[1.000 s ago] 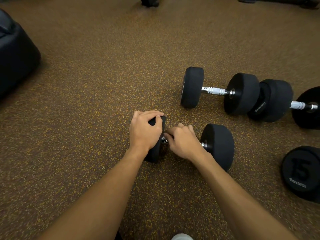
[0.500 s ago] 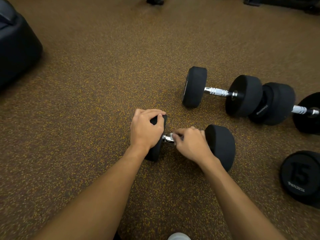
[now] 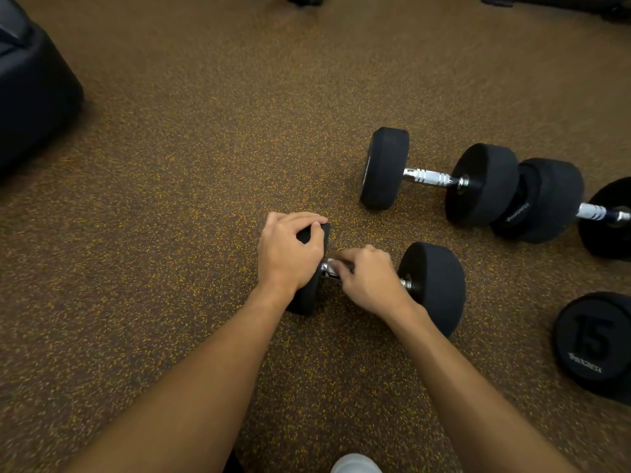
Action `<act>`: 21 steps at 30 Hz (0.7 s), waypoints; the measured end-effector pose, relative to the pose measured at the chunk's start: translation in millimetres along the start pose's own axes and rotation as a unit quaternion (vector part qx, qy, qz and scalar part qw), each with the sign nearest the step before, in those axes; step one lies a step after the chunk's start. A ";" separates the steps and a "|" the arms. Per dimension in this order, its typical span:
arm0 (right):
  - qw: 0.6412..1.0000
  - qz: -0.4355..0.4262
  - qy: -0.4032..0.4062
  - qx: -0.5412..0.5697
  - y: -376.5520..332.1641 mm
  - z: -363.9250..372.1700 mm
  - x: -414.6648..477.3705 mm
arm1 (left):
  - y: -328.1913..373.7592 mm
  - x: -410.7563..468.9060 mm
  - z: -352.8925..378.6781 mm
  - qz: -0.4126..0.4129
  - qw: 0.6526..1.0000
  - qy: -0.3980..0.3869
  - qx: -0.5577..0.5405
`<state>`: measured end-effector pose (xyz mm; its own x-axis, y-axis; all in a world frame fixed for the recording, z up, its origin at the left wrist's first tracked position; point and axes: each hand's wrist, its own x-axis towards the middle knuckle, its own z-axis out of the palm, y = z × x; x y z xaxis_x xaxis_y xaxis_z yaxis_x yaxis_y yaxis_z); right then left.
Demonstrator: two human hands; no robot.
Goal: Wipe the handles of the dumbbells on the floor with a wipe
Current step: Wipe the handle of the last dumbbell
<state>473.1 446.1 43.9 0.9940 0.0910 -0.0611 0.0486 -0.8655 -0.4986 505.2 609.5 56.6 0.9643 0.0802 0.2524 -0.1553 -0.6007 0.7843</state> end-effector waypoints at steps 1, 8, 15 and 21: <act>1.000 -0.019 0.004 0.004 -1.8 3.5 -2.1 | 0.0 0.4 0.3 -0.003 1.000 0.000 0.000; 0.995 -0.003 0.099 0.025 11.1 5.1 -18.0 | 0.4 1.0 -0.1 -0.008 1.000 -0.005 -0.002; 0.983 -0.068 0.168 0.017 7.6 22.8 -27.2 | -3.8 3.0 3.8 0.001 1.000 0.006 -0.016; 0.981 -0.053 0.184 0.022 -2.6 28.7 -21.8 | -4.3 3.6 4.1 0.003 1.000 0.004 -0.012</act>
<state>448.5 460.5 21.7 0.9522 -0.0114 0.3053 0.1573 -0.8383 -0.5220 510.2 609.2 51.8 0.9615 0.0833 0.2620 -0.1667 -0.5813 0.7964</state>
